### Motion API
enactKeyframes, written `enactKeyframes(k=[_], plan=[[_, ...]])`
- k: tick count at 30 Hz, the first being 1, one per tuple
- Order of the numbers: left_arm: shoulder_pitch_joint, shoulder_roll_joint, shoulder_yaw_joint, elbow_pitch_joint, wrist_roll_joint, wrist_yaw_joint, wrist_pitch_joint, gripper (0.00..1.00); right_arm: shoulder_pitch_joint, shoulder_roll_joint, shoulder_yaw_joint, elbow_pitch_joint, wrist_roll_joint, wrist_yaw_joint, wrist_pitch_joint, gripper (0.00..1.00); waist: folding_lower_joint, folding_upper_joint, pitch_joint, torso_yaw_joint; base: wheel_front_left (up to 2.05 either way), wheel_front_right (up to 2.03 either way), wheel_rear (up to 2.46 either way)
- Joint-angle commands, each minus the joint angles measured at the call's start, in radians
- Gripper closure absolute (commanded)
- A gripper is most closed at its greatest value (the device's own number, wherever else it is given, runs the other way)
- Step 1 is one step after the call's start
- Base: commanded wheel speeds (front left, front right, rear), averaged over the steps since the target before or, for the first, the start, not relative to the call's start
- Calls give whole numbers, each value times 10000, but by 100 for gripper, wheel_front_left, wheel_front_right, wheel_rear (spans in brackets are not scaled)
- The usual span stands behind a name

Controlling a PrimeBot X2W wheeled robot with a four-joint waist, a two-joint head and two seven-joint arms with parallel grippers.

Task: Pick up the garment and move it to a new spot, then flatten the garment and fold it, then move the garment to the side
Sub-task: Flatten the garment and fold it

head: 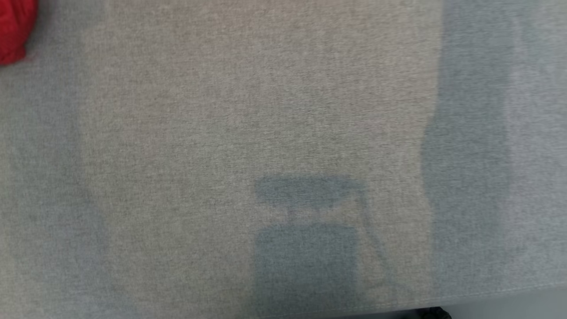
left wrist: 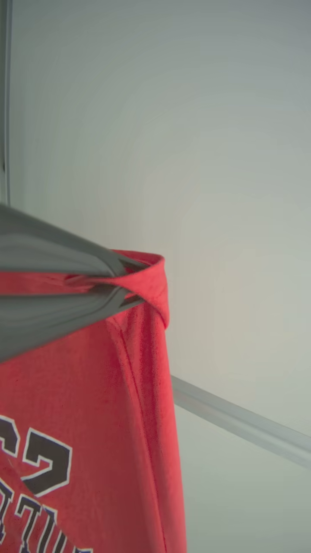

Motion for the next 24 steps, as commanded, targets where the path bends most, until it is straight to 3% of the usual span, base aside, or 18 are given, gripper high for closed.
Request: enactKeyframes(k=[1, 5, 11, 17, 21, 24], plan=[[-425, -105, 194, 337, 64, -202, -674, 100, -436, -86, 106, 516, 338, -4, -571, 100, -3, 0, 683, 618, 0, 0, 0], [-1087, -310, 419, 1518, -51, -934, -2328, 100, -1514, -62, 1258, 2186, 1256, -2, -1493, 100, -3, 0, 1019, 701, 0, 0, 0], [-469, -194, -533, 2167, -730, -1285, -2777, 100, -1006, -53, 2358, 3074, 2077, 0, -1691, 100, -3, 0, 1817, 736, 0, 0, 0], [1577, 819, -2143, 667, -2403, -1290, -3077, 100, 1215, -83, 3590, 1833, 3081, 0, -1671, 100, -3, 0, 2048, 458, 0, 0, 0], [2856, 1359, -2701, -162, -3299, -1290, -3259, 100, 2990, -521, 3893, 578, 3744, 0, -1345, 100, -3, 0, 1747, 280, 0, 0, 0], [4144, 1757, -3261, -1166, -4155, -1288, -3299, 100, 5009, -1064, 3937, -1075, 4521, 0, -841, 100, -3, 0, 1286, 139, 0, 0, 0]])
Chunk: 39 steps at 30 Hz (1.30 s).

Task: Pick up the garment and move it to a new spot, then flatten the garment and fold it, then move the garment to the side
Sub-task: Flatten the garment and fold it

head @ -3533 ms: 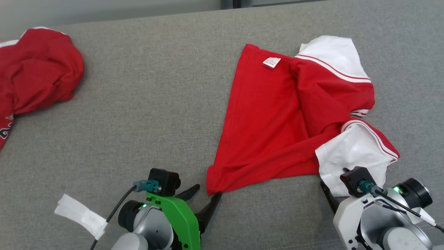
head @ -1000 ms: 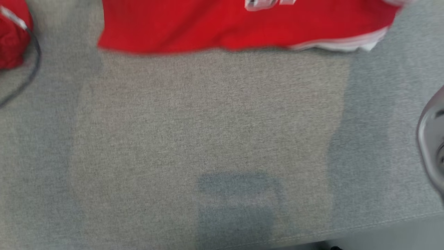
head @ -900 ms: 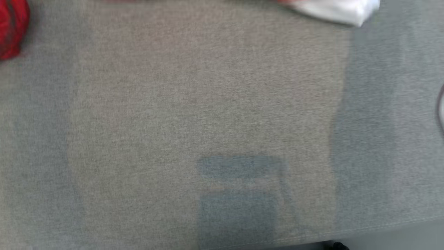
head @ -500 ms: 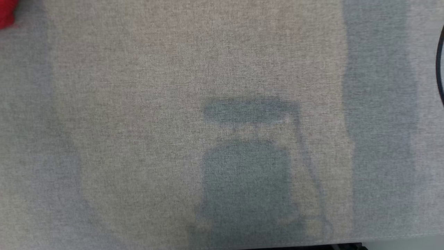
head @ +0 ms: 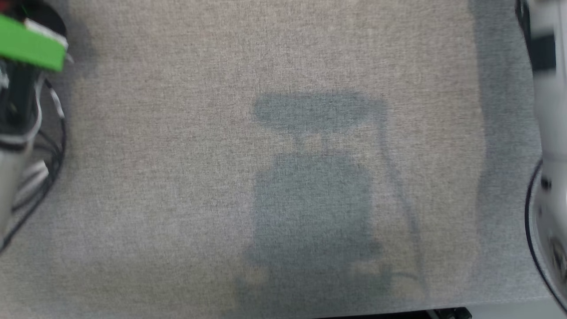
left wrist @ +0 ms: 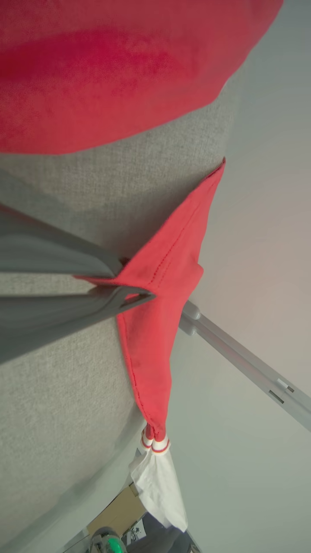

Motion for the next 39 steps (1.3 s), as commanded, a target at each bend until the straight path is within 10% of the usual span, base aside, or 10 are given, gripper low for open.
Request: enactKeyframes(k=[1, 12, 22, 39], plan=[[694, 170, -178, -436, -442, -17, -94, 100, 1019, -281, -112, -769, 336, 3, 206, 100, -1, 0, -742, -321, 0, 0, 0], [5587, 1357, -1306, -2884, -953, -19, -736, 100, 9439, -846, -1913, -6832, 1252, 3, 2680, 100, -1, 0, -3303, -850, 0, 0, 0], [9420, 1400, -165, -4683, -586, 708, -863, 100, 14851, -478, -3435, -9145, 2235, 3, 4030, 100, -1, 0, -4775, -1228, 0, 0, 0], [11620, 1250, -732, -6341, -249, 1837, -390, 100, 16668, -709, -3852, -9117, 2650, 3, 5029, 100, -1, 0, -5292, -1160, 0, 0, 0]])
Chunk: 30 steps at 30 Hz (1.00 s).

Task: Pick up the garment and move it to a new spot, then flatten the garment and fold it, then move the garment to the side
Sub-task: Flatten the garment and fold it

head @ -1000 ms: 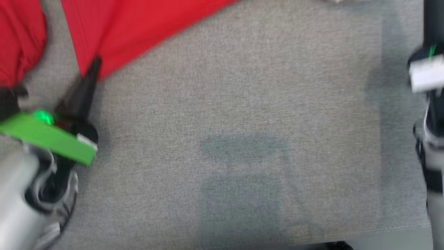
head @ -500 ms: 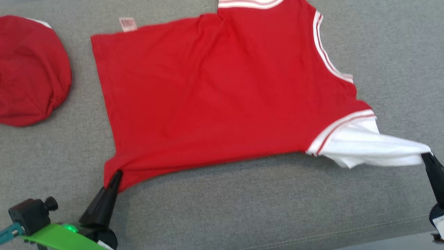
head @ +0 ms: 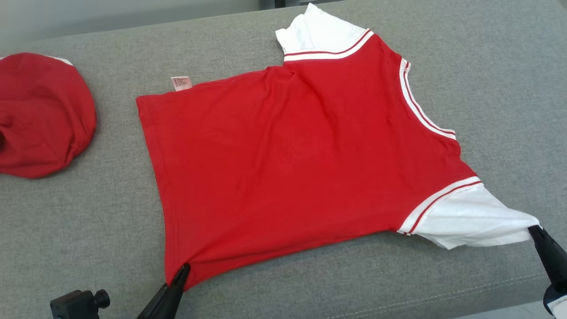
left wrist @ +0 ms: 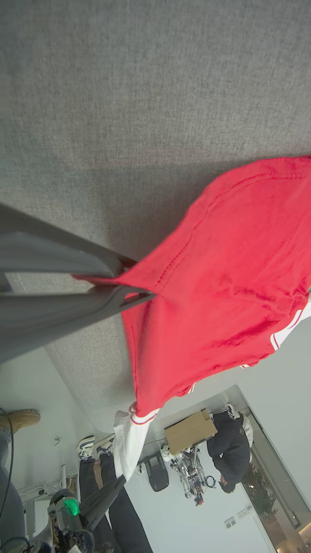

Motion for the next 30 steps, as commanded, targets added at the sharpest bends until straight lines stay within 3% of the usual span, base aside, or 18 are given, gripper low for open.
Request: enactKeyframes(k=[1, 7, 14, 20, 30], plan=[[16, 63, 4, -54, 73, 62, 32, 100, -196, -27, 22, 4, -63, 3, -69, 100, 2, -1, 36, 47, 0, 0, 0], [-477, 249, 94, -359, 47, 382, 479, 100, -1345, -46, 378, 195, -278, 3, -103, 100, 2, -1, 373, 102, 0, 0, 0], [-1541, 432, 477, -613, -305, 626, 1236, 100, -3535, -145, 723, 1234, -811, 3, 261, 100, 2, -1, 835, 303, 0, 0, 0], [-2602, 223, 592, -13, -599, 851, 1931, 100, -5143, -92, 797, 2404, -1400, 3, 277, 100, 2, -1, 989, 552, 0, 0, 0], [-4768, -379, -116, 1278, -291, 947, 3502, 100, -6736, -264, 1041, 3651, -2181, 3, 8, 100, 2, -1, 1262, 878, 0, 0, 0]])
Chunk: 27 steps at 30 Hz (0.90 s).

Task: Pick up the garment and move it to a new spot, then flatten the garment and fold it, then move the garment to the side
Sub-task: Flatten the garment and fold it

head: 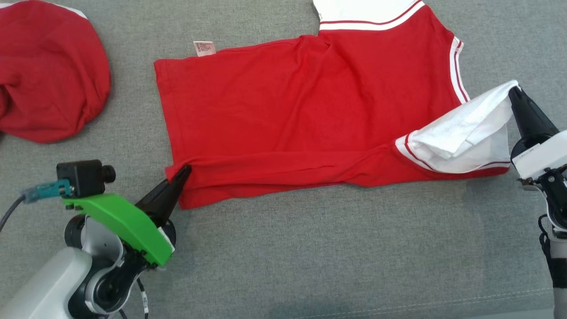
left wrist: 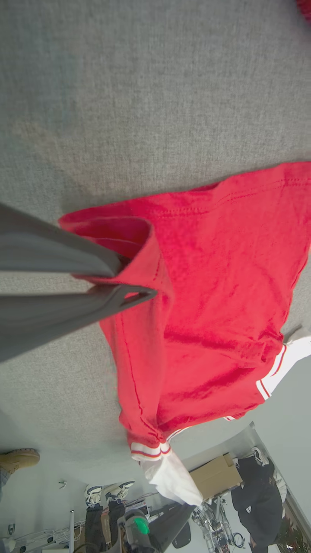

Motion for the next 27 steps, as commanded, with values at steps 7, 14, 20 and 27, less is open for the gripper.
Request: enactKeyframes(k=[7, 14, 20, 27], plan=[[-1090, -399, -34, 923, 50, -81, 343, 100, -1178, -251, 430, 641, -684, 3, -240, 100, 0, 0, 224, -110, 0, 0, 0], [-1451, -594, -132, 1720, 50, -73, 523, 100, -1956, -277, 1029, 1343, -1145, 3, -437, 100, 0, 0, 383, -150, 0, 0, 0], [-1578, -782, -169, 2163, 106, -177, 460, 100, -2203, -348, 1374, 1865, -1503, 3, -812, 100, 0, 0, 452, -81, 0, 0, 0], [-1105, -1036, -131, 2148, -57, -87, 135, 0, -1901, -626, 1647, 1760, -1554, 3, -1066, 0, 0, 0, 280, 5, 0, 0, 0]])
